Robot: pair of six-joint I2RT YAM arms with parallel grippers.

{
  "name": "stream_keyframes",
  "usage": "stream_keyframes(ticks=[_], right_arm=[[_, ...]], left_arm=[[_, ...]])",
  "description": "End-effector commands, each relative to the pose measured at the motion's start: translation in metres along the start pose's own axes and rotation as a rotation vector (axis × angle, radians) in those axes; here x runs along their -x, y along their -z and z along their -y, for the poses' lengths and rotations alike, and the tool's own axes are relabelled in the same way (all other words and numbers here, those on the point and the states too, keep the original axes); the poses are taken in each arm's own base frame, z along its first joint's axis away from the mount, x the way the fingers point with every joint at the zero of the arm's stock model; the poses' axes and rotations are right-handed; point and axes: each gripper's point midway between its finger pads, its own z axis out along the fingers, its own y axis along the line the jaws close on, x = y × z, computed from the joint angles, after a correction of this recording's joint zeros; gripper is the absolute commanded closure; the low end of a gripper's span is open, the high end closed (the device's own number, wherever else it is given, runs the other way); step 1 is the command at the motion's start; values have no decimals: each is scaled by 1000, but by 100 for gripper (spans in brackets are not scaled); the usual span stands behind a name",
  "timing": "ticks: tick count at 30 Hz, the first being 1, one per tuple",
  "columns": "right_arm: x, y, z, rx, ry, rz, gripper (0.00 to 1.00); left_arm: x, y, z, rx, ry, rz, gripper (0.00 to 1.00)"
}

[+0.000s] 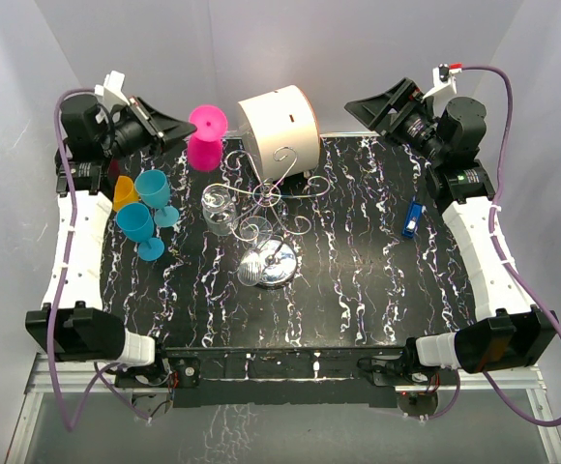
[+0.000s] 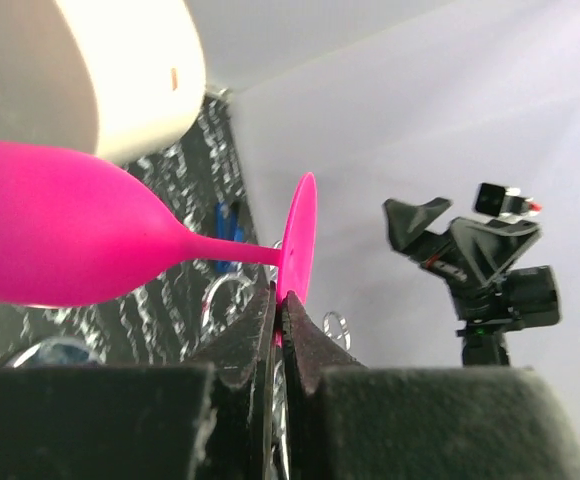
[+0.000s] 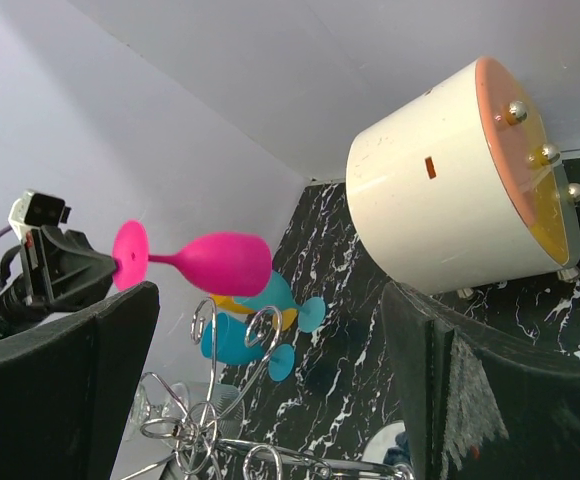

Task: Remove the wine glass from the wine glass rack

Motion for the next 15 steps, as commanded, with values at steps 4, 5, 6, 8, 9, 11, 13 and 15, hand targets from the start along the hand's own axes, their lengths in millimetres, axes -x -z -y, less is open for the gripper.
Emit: stream_keyframes(ticks=[4,5,6,8,9,11,13,15], right_arm=[[10,0,-26,106,47,12,7],[10,-1,-29,121,47,5,7],[9,-3,-31,138,49,-3,7],[7,-3,-42,197,58,-19,7],[7,-4,-48,230,66,-22,8],[6,-6,-61,290,45,-29,9],[4,-9,-75,349,39,-35,9],[0,-12,-92,421,32,-44,9]], left_arm=[[44,16,118,-467,-100,94,100],[46,21,130,-512,-98,97,100],[48,23,139,-549,-97,99,100],[46,30,155,-618,-76,100,100],[43,31,161,-646,-66,94,100],[35,35,175,-711,-43,73,100],[26,42,188,-780,-19,51,100],[20,50,200,-844,1,34,100]])
